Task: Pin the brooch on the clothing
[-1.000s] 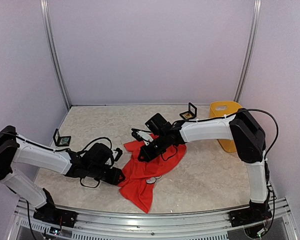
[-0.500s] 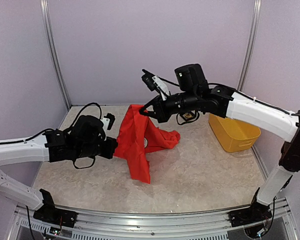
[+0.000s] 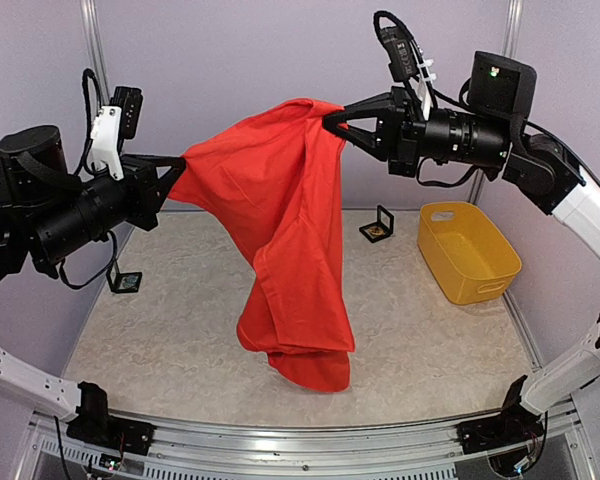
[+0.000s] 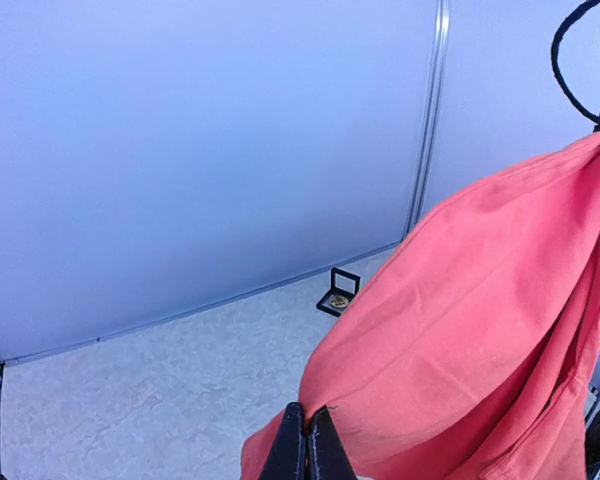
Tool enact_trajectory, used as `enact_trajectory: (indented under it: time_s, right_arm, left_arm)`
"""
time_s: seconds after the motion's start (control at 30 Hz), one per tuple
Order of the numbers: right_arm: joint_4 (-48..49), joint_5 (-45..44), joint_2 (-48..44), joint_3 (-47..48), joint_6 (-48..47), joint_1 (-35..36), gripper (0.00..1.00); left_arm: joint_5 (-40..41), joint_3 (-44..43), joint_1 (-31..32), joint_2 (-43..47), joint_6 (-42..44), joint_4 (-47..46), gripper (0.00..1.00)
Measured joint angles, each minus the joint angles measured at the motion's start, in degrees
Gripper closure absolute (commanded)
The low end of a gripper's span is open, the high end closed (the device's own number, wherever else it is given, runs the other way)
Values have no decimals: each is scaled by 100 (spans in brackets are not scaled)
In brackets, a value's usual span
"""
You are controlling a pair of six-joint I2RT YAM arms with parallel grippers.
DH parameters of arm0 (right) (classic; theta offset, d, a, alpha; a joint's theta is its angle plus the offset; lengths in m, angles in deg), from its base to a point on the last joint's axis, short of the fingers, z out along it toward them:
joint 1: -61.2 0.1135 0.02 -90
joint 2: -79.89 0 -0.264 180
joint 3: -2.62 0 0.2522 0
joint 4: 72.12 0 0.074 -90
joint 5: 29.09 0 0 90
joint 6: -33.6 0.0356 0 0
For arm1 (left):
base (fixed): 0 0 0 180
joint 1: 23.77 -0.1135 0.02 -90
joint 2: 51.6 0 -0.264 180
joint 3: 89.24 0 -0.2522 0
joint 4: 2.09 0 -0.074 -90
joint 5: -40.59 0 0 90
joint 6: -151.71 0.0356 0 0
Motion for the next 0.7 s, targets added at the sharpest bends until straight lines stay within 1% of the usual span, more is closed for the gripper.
enact_trajectory:
  time_s: [0.07,0.2,0.27,0.43,0.5,0.53,0.6,0.67,0.7]
  right_arm:
    - [17,-79,-44,9,-59,11,100]
    - [-46,-597,4,7,-236,-37,100]
    - [-52,-796,103,-2,-282,-197,100]
    - [44,-990,695,15,-374,-765,100]
    - [15,-1051,1193,282,-446,-960,100]
    - [-61,-1086,1480,560,-485,-1036,100]
    - [-197,-1128,1974,1158,-540,-1156,100]
    - [-363,-1226,2520,2017,-658,-1281,100]
    - [-391,-1270,2671,2295,-726,-1318,100]
  left_arm:
    - [227,-240,229,-79,254,4,100]
    - [774,-352,291,-251,719,-50,100]
    - [966,-247,269,-271,920,-133,100]
    - [1001,-103,57,-317,1419,-437,100]
    - [962,-138,-188,-448,1674,-601,100]
    - [944,-175,-332,-542,1797,-691,100]
    - [892,-275,-632,-756,2074,-883,100]
    - [868,-356,-863,-929,2393,-1119,100]
    - [859,-365,-955,-986,2566,-1261,100]
